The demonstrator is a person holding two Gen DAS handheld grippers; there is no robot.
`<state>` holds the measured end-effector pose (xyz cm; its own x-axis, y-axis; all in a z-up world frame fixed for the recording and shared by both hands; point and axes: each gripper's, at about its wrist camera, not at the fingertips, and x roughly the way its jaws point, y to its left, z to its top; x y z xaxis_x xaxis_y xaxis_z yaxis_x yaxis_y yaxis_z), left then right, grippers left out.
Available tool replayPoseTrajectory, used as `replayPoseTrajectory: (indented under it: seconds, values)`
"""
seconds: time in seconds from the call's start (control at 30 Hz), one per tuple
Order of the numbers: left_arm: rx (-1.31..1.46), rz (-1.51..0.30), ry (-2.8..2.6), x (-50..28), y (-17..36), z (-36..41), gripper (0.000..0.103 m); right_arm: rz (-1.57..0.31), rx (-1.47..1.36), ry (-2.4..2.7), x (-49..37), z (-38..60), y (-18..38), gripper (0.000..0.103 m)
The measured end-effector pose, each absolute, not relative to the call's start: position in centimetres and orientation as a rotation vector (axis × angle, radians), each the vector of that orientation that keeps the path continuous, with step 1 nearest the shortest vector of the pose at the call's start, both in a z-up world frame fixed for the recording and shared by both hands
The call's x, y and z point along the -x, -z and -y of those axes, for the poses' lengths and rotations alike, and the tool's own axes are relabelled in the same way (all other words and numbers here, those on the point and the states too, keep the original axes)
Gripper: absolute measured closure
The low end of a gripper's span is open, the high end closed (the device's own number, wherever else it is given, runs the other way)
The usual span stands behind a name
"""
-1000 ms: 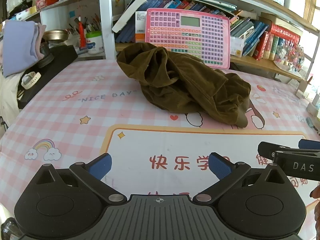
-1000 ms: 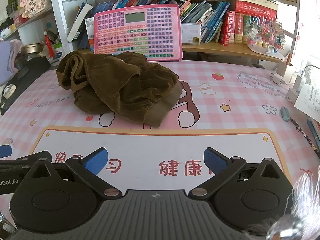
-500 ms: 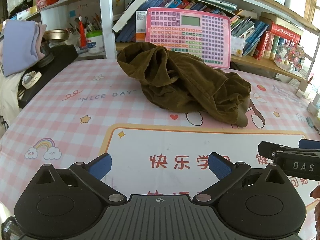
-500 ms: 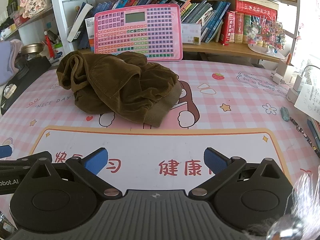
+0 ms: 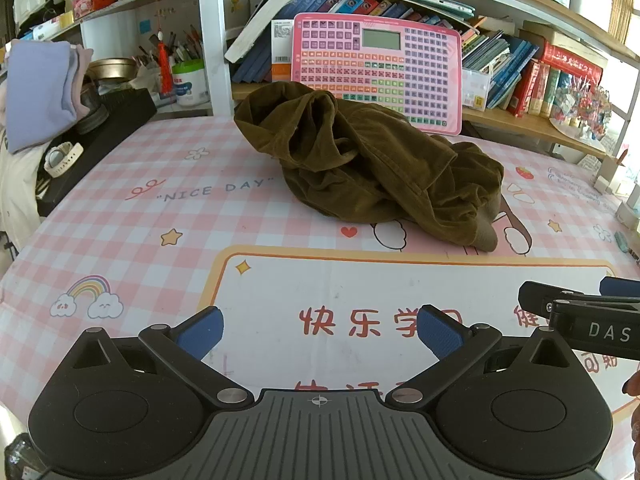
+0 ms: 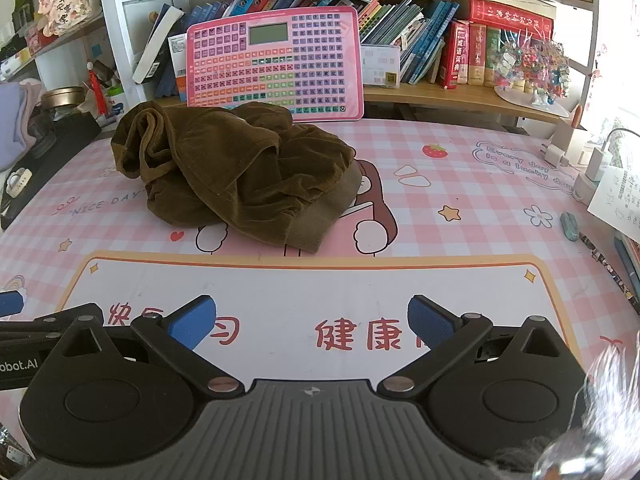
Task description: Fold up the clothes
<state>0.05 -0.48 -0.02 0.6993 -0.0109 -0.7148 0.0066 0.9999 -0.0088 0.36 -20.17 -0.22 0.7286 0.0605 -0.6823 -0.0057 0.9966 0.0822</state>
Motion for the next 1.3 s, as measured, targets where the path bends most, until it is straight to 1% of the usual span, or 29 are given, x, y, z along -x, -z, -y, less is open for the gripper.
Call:
replayPoseTrajectory:
  seconds: [1.3]
  values:
    - [-0.015, -0.835, 0.047, -1.5, 0.6, 1.3, 0.000, -0.777, -0.110, -0.009, -1.2, 21.3, 0.8, 0.000]
